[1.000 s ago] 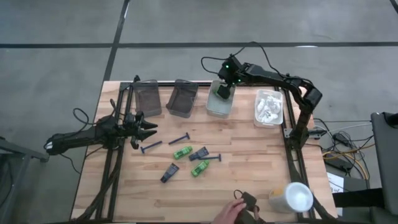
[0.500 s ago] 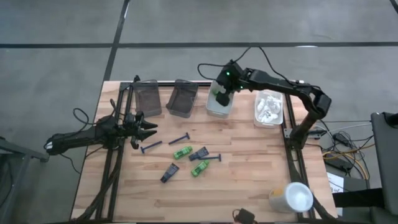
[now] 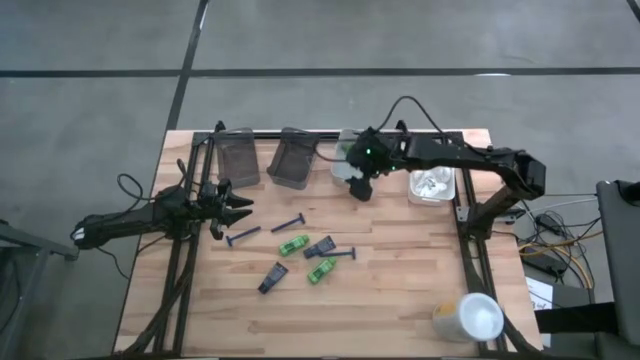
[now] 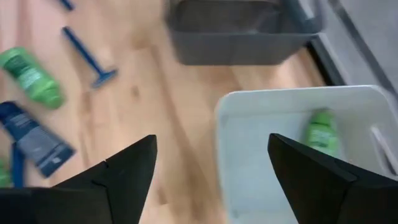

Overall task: Pick & Place Travel size toiletries
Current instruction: Put the blue razor into the right black bin

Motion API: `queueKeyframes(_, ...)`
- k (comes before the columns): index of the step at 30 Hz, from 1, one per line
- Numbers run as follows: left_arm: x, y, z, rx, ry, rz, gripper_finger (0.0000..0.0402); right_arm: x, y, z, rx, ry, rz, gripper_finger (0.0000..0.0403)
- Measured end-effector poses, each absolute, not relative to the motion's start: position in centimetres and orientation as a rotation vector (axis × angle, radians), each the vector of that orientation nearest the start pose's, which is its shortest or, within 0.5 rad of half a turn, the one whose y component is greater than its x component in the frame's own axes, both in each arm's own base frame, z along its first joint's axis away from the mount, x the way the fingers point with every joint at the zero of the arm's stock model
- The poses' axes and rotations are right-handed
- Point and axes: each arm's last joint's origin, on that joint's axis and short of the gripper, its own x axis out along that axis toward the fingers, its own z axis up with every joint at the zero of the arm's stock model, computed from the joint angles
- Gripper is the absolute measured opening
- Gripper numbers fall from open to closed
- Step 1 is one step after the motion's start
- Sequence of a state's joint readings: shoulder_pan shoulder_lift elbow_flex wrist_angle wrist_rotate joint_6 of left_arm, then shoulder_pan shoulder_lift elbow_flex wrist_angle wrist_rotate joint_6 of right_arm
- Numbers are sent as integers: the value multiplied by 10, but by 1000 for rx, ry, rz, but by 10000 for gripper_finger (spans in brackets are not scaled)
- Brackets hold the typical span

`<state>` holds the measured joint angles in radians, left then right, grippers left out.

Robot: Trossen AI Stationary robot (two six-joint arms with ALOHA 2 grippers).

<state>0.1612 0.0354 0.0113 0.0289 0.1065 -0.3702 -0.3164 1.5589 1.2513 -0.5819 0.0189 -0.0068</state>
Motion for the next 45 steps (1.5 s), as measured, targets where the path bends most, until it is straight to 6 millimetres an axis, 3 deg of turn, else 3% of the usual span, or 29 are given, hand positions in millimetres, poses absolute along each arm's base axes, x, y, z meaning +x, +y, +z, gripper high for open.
queueKeyframes(14, 98, 13, 167, -369, -15, 53, 156, 330, -32, 272, 42, 873, -112, 261)
queueKeyframes(26, 98, 13, 167, -369, -15, 53, 156, 330, 6, 257, -59, 907, 20, 232)
queueKeyframes(38, 98, 13, 167, -369, -15, 53, 156, 320, 36, 208, -34, 839, 80, 219)
queueKeyframes(45, 98, 13, 167, -369, -15, 52, 156, 305, 45, 183, -50, 902, 108, 228)
